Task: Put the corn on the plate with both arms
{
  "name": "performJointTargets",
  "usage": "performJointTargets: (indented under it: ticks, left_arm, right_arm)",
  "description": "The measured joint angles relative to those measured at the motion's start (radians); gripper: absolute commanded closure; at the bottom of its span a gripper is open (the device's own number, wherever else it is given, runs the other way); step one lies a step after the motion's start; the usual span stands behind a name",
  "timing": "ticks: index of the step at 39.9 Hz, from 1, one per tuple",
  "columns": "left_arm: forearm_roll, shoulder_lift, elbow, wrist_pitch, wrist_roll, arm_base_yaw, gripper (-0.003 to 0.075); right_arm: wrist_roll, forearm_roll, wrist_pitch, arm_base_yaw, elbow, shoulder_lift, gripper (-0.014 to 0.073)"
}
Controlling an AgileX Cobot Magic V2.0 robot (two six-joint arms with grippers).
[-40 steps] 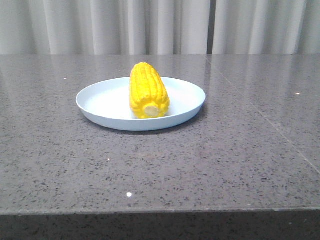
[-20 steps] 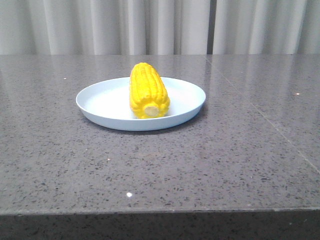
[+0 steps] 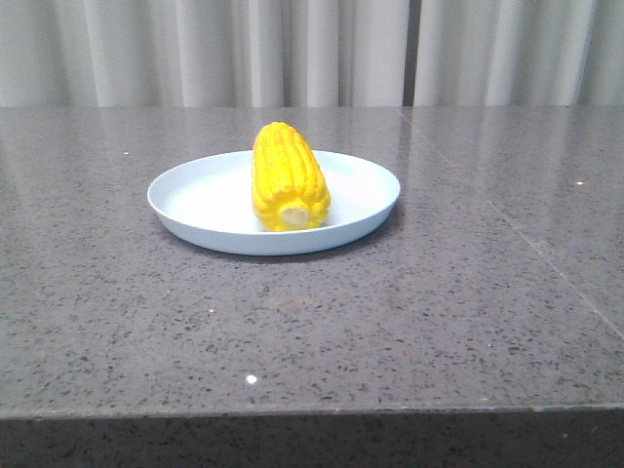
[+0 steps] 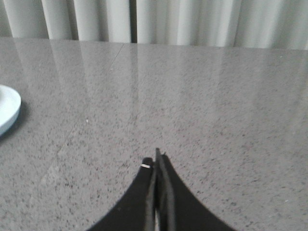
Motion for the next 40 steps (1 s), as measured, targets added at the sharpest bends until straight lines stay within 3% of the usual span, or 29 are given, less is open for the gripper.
performJointTargets:
  ticks: [9, 40]
  left_arm:
    - [0.0, 0.0, 0.0, 0.0, 0.0, 0.0, 0.0741]
    - [0.0, 0.0, 0.0, -0.001, 0.0, 0.0, 0.0741]
  right_arm:
    - [-0.03, 0.023, -0.081, 0.0, 0.169, 0.0, 0.0706]
    - [-0.033, 0.037, -0.054, 0.0, 0.171, -0.116, 0.0706]
